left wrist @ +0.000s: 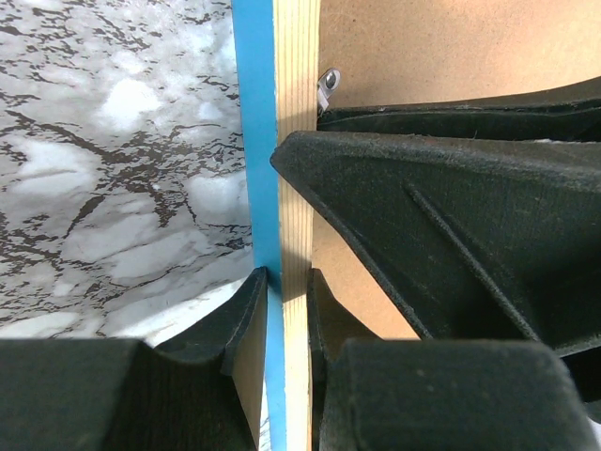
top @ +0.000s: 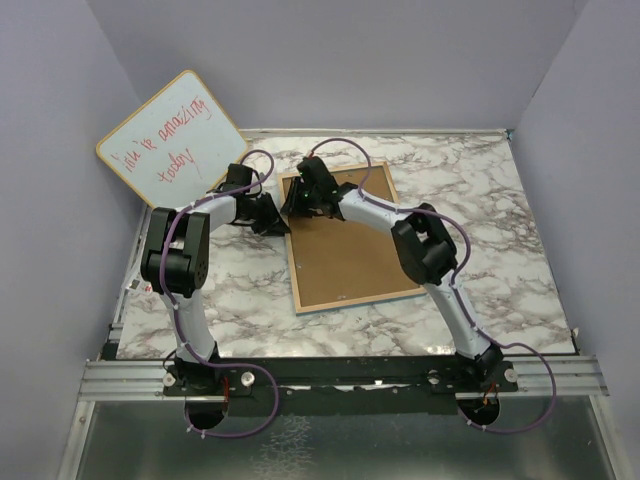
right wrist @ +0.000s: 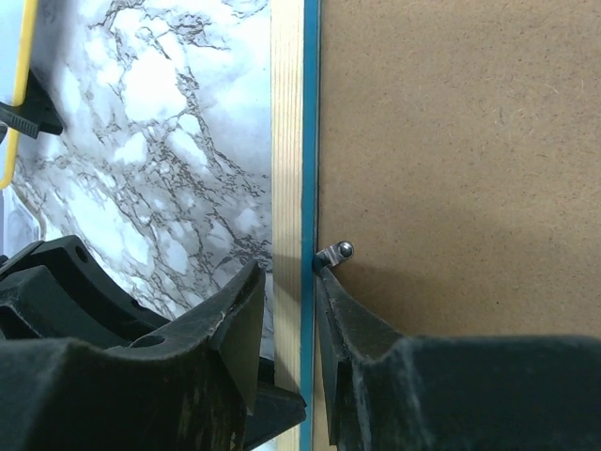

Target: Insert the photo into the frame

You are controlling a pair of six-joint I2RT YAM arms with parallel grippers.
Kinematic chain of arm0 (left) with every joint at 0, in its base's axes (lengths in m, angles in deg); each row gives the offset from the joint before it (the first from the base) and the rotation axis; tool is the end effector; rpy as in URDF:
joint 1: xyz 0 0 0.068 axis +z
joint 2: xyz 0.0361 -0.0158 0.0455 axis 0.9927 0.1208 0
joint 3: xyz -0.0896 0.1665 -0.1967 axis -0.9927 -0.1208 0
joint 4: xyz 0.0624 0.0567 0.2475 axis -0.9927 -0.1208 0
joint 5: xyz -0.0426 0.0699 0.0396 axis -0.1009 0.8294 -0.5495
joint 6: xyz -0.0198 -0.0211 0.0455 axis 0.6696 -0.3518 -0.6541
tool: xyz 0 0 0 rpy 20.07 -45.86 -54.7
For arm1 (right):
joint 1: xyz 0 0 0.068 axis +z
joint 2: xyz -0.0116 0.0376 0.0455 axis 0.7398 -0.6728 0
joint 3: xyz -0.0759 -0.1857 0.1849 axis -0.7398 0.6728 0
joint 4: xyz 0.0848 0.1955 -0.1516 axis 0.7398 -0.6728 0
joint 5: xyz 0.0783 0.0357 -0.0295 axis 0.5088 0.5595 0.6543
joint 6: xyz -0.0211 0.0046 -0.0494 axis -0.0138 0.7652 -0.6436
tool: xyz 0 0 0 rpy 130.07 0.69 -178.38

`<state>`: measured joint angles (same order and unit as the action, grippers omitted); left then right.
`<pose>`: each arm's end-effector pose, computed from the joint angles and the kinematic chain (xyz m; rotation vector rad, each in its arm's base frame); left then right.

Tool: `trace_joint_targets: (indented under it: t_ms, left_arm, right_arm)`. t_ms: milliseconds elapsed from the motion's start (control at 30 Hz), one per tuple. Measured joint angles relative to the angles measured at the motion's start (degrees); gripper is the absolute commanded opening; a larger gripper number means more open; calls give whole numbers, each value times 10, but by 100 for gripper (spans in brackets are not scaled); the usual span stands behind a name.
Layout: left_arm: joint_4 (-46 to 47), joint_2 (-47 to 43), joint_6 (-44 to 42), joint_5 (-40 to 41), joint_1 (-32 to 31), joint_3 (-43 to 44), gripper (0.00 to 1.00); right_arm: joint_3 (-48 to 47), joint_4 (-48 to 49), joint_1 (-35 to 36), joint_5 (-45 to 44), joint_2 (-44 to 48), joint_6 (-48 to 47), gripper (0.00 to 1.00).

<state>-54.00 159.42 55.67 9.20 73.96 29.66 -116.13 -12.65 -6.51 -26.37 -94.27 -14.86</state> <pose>0.3814 -0.0788 0.1474 -0.3211 2.6763 -0.9019 0.4087 0.3622 0.1518 -0.0148 2.4205 0.8408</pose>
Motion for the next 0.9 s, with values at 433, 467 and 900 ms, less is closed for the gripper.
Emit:
trace_joint_targets:
  t_ms: [433,467,900]
  left_arm:
    - [15,1,2,6,5,1,13]
    - [15,1,1,7,5,1,18]
    - [19,-58,-23,27,4,-56,56]
  right_arm:
    - [72,96,-12,33,27,-10,47]
    - [90,98,-14,33,40,-10,48]
    - [332,71,-47,70,324,-52,42]
